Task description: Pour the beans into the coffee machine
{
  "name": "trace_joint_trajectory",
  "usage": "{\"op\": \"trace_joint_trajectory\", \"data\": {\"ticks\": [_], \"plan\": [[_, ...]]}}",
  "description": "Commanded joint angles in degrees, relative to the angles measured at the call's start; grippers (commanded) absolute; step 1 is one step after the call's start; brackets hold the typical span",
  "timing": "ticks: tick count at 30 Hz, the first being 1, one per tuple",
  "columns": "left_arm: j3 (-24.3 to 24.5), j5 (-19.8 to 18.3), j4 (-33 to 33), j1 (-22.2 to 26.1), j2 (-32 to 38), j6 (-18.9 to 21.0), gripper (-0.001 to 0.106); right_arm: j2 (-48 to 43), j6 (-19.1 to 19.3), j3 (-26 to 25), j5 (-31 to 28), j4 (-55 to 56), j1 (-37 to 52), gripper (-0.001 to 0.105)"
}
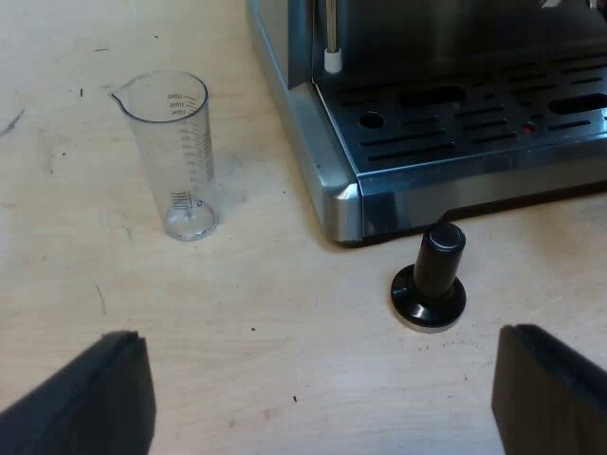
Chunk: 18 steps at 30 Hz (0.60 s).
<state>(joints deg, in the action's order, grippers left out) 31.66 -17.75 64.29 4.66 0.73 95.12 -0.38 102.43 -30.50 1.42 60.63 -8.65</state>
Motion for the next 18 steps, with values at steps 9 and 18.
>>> {"op": "trace_joint_trajectory", "data": {"ticks": [9,18], "plan": [[-0.1,-0.1,0.1,-0.3,2.2,-0.3,0.105,-2.6,0.1,-0.2,0.1,-0.6,3.8,0.068],[-0.1,-0.1,0.1,-0.3,2.2,-0.3,0.105,-2.6,0.1,-0.2,0.1,-0.6,3.8,0.068]]}}
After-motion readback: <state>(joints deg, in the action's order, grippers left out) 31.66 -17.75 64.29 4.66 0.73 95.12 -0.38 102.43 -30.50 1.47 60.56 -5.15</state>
